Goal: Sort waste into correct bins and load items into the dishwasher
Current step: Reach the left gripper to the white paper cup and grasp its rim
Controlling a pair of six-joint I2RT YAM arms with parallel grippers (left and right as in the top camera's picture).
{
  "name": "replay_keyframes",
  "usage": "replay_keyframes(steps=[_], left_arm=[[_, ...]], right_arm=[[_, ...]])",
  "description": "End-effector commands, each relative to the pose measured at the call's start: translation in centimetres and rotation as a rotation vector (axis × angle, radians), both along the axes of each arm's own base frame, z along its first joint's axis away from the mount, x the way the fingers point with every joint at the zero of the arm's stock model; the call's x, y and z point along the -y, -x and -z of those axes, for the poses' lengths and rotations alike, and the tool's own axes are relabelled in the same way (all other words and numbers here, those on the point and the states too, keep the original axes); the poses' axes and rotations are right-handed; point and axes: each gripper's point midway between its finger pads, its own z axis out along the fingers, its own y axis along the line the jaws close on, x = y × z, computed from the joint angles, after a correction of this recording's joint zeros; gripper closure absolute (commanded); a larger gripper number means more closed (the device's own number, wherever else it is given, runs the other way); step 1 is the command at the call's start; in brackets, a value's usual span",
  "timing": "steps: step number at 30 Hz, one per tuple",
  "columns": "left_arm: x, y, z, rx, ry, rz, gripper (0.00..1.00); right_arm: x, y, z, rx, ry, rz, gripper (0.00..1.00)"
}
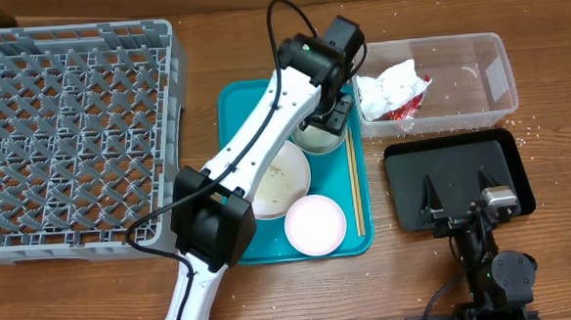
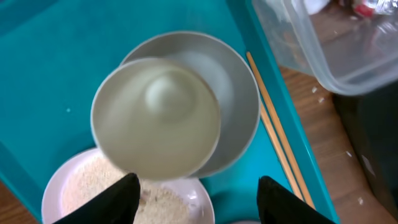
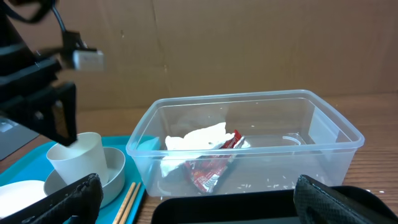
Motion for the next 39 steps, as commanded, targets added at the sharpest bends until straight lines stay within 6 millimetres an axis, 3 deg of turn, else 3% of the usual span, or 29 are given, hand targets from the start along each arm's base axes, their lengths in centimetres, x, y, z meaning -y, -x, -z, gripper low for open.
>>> replay_keyframes(steps=[1,6,10,16,21,24,30,35,39], left_arm=[[0.1,-0.1,2.0,0.015,-0.035,0.004,0.38],[0.9,-0.1,3.2,0.027,-0.033,0.032,0.38],[1.2,0.0,4.1,0.03,-0.031,0.037,0.46],[1.0,0.4,5.0,0.017,-0.041,0.039,0.48],[1.1,0.2,4.9,0.025,-0.038,0.038,0.57],[0.6,-0.4,4.6,0.057,-0.067,0.028,0.7],[0.1,-1.3,2.9,0.103,-0.093,0.003,0.96],[0.6,-1.9,-0.2,0.137,-0.055,-0.032,0.96],[0.7,-2.8,-4.6,0.193,-0.007,-0.046,0.96]], right_arm=[[-0.1,0.0,0.2,0.003,0.003,-0.001,0.0],[-0.1,0.0,0.2,0.003,0.003,-0.001,0.0],[-0.1,0.0,0.2,0.003,0.003,-0.001,0.0],[-0.1,0.0,0.2,0.003,0.003,-0.001,0.0],[-0.1,0.0,0.2,0.003,0.003,-0.001,0.0],[-0.1,0.0,0.2,0.003,0.003,-0.001,0.0],[-0.1,0.0,0.2,0.003,0.003,-0.001,0.0],[-0.1,0.0,0.2,0.003,0.003,-0.001,0.0],[-0.1,0.0,0.2,0.003,0.003,-0.001,0.0]])
